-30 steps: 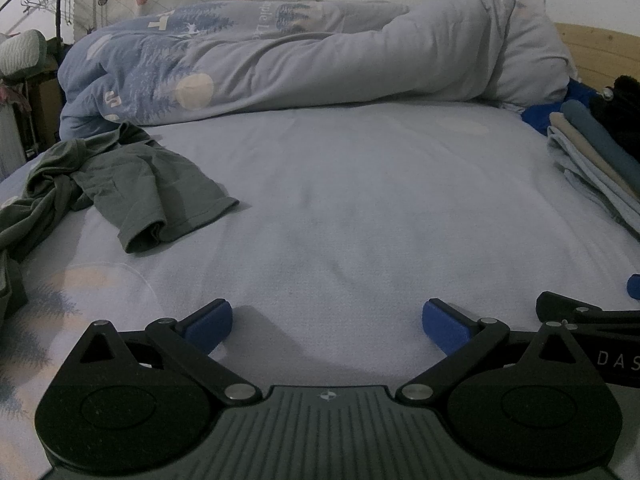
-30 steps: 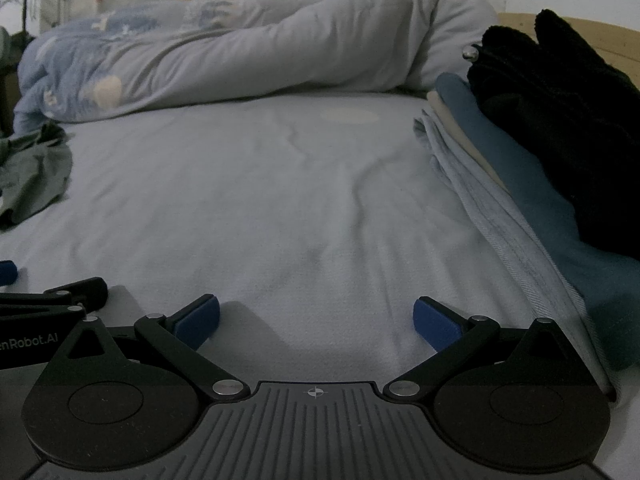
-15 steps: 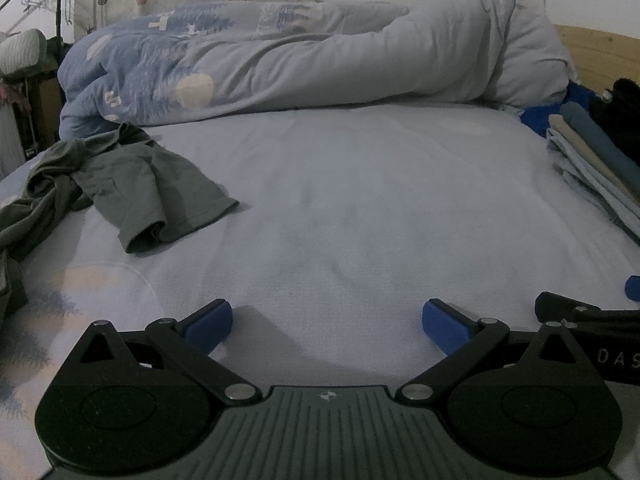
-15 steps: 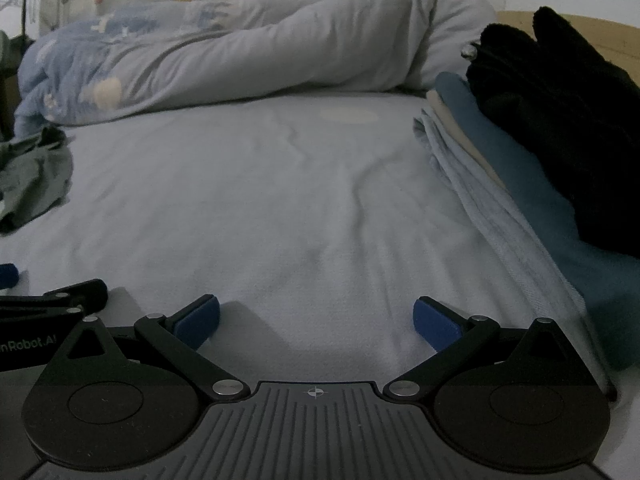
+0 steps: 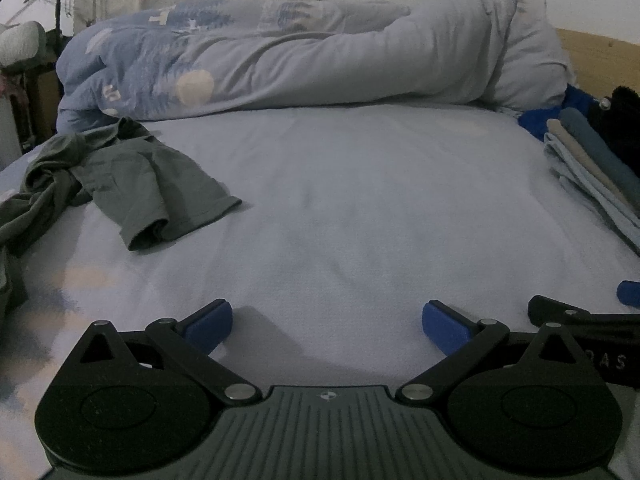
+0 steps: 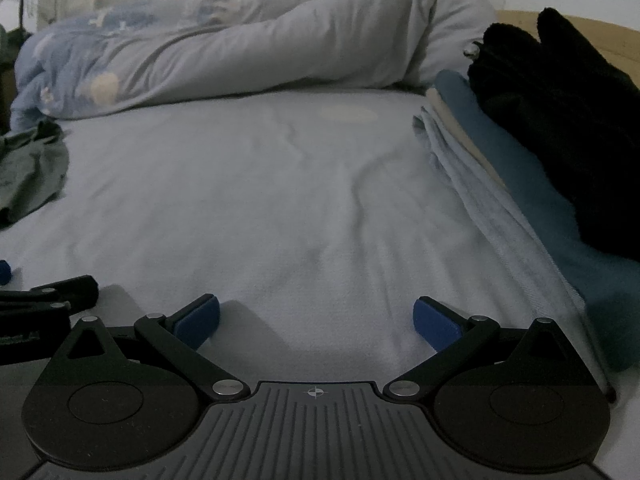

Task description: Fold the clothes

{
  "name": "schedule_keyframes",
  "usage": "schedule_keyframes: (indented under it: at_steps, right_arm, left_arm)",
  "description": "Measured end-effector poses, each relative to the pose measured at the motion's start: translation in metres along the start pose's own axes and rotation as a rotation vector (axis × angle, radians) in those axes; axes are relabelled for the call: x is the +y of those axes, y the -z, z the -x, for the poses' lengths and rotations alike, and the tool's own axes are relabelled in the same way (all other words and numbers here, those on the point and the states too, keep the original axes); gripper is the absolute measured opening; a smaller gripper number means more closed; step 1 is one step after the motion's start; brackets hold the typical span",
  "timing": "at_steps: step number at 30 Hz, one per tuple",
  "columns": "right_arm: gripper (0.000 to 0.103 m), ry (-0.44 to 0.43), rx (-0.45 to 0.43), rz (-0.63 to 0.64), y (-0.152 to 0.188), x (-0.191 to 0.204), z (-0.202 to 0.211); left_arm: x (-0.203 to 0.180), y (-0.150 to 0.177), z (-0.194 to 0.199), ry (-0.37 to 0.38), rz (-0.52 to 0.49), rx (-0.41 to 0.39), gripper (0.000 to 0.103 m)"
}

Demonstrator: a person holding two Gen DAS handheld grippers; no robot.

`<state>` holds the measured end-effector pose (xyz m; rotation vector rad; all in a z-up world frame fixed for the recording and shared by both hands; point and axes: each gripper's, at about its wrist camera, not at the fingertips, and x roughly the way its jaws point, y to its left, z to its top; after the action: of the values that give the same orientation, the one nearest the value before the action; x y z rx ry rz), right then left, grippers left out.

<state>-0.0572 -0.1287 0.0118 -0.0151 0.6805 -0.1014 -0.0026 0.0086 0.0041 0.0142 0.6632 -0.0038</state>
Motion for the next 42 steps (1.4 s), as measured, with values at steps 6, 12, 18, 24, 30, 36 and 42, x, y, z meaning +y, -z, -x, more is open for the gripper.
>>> schedule_keyframes:
  at_steps: [6,12,18,24,30,36,42]
  right_arm:
    - [0.103,-0.005,-0.001,0.002,-0.001,0.000,0.000]
    - [0.097,-0.071,-0.023,0.030,-0.005,0.011,0.006]
    - [0.089,-0.214,-0.068,0.163,-0.010,0.064,0.012]
    - [0.082,-0.372,-0.125,0.242,-0.034,0.164,-0.003]
    - [0.077,-0.445,-0.122,0.392,-0.056,0.248,-0.020]
    - [0.054,-0.433,-0.050,0.465,-0.062,0.274,-0.044]
    - [0.011,-0.373,-0.061,0.504,-0.066,0.266,-0.041]
  left_arm:
    - [0.023,-0.005,0.009,-0.021,0.020,0.017,0.103]
    - [0.071,-0.014,0.032,-0.065,0.077,-0.015,0.103]
    - [0.122,-0.022,0.054,-0.139,0.138,-0.066,0.103]
    - [0.182,-0.032,0.072,-0.221,0.260,-0.113,0.103]
    - [0.222,-0.044,0.080,-0.277,0.375,-0.133,0.103]
    - [0.240,-0.046,0.078,-0.288,0.426,-0.136,0.103]
    - [0.260,-0.039,0.079,-0.326,0.477,-0.111,0.103]
